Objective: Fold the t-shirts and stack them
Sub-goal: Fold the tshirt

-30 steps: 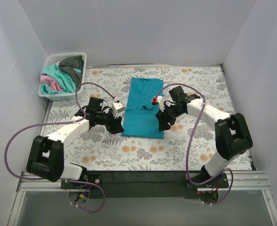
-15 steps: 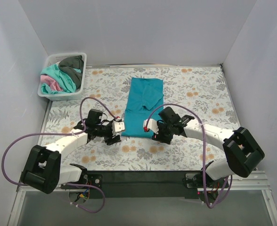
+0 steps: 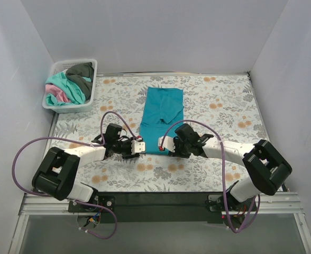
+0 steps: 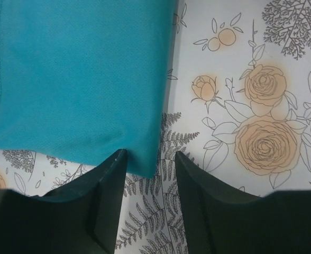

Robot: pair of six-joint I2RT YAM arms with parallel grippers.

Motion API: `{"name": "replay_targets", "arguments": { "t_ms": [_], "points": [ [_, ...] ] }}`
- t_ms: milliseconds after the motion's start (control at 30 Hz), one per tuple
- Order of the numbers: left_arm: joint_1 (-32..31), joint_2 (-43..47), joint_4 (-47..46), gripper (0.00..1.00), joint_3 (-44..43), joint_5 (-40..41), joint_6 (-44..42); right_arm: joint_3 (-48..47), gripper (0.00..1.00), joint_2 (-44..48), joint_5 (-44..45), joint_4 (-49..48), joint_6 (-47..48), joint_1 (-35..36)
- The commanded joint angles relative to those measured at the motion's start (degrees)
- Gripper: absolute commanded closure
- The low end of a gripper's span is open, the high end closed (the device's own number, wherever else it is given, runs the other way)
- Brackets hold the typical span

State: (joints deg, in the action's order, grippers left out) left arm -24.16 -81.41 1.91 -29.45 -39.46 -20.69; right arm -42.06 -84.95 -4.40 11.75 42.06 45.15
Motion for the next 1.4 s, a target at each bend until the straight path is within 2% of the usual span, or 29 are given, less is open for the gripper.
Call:
{"name": "replay_targets", "arguments": {
  "t_ms": [0, 100, 167, 300, 467, 667, 767, 800, 833, 900, 1167, 1367],
  "points": [
    [-0.4, -0.2, -1.6, 0.62, -0.3, 0.5, -3.7, 1.6, 0.69, -2.3, 0.4, -1.6, 0.4, 0.6],
    [-0.4, -1.3, -1.3, 0.71, 0.7, 1.1, -5.0, 2.2, 0.76, -2.6, 0.6, -1.6, 0.5, 0.6],
    [-0.4, -1.8, -1.0, 0.78, 0.6, 1.3, -4.4, 2.4, 0.77, -2.4, 0.8, -1.6, 0.3, 0.7],
    [-0.4, -1.7, -0.1, 0.84, 0.2, 1.0, -3.2, 2.2, 0.56, 0.7, 1.2, 0.5, -1.2, 0.8],
    [-0.4, -1.9, -0.1, 0.90, -0.3, 0.7, -2.9, 1.5, 0.58, 3.9, -1.8, 4.4, -2.1, 0.8],
    [-0.4, -2.9, 0.1, 0.92, -1.6, 0.5, -1.5, 3.1, 0.58, 1.1, -1.3, 2.3, -2.2, 0.7],
    [-0.4, -3.1, 0.5, 0.95, -1.7, 0.4, -1.8, 3.1, 0.64, -1.1, -0.2, 0.6, -2.0, 0.7],
    [-0.4, -3.1, 1.2, 0.96, -1.7, 0.4, -1.8, 3.0, 0.77, -1.6, 0.1, 0.6, -2.1, 0.8],
    [-0.4, -2.8, 1.7, 1.00, -2.2, 0.2, -2.0, 3.0, 0.84, -1.9, 0.3, 0.6, -2.1, 0.8],
    [-0.4, -2.0, 3.5, 1.00, -2.6, -0.1, -1.9, 2.9, 0.98, -1.0, 0.2, 1.0, -2.2, 0.8],
    [-0.4, 9.8, 13.1, 1.00, -3.6, -4.6, -0.1, -1.3, 0.99, 9.8, -4.8, 12.4, -4.2, 0.8],
    [-0.7, 20.5, 22.1, 1.00, -4.4, -6.1, 1.4, -3.9, 0.99, 13.2, -10.7, 21.2, -4.1, 0.8]
  ]
}}
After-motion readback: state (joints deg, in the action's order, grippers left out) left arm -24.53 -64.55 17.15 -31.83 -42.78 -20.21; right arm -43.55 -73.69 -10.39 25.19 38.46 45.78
